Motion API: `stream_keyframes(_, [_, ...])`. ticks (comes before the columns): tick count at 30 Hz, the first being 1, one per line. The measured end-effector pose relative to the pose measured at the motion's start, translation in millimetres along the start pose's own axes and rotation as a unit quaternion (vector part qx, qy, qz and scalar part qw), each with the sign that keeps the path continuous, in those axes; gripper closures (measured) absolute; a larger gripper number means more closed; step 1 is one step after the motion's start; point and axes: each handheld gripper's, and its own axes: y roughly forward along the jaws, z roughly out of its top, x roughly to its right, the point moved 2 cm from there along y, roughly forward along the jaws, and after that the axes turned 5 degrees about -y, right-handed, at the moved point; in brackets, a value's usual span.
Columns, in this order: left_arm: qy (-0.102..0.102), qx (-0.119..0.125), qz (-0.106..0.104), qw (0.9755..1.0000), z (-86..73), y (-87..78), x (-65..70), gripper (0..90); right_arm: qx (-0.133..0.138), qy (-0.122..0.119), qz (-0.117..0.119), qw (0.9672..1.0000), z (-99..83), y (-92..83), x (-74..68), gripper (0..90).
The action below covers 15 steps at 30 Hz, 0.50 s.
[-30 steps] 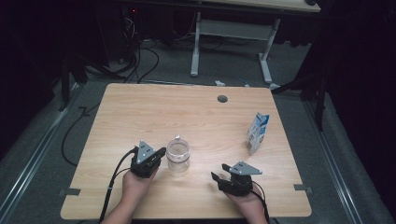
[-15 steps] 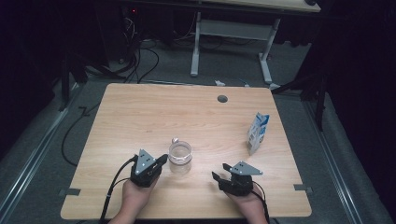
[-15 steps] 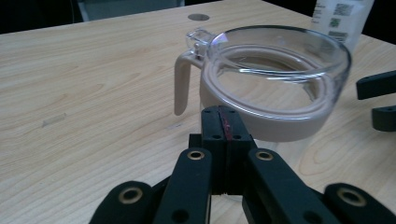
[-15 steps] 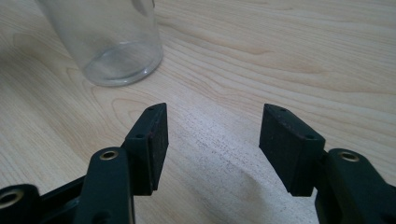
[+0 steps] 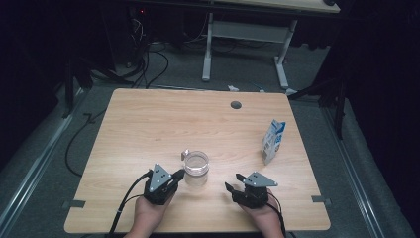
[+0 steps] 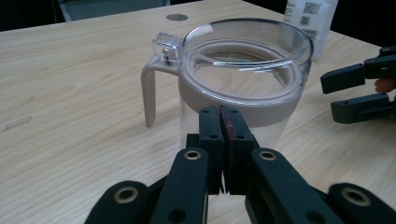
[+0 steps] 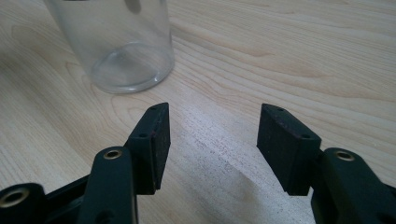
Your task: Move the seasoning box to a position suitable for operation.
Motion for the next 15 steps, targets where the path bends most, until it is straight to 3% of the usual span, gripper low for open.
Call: stream_keyframes(15, [0.003, -0.015, -0.014, 0.9998, -7.3, 5.3, 11.9, 86.7, 0.007, 0.003, 0.002, 1.0000, 0.7, -2.1, -0.7, 45.1])
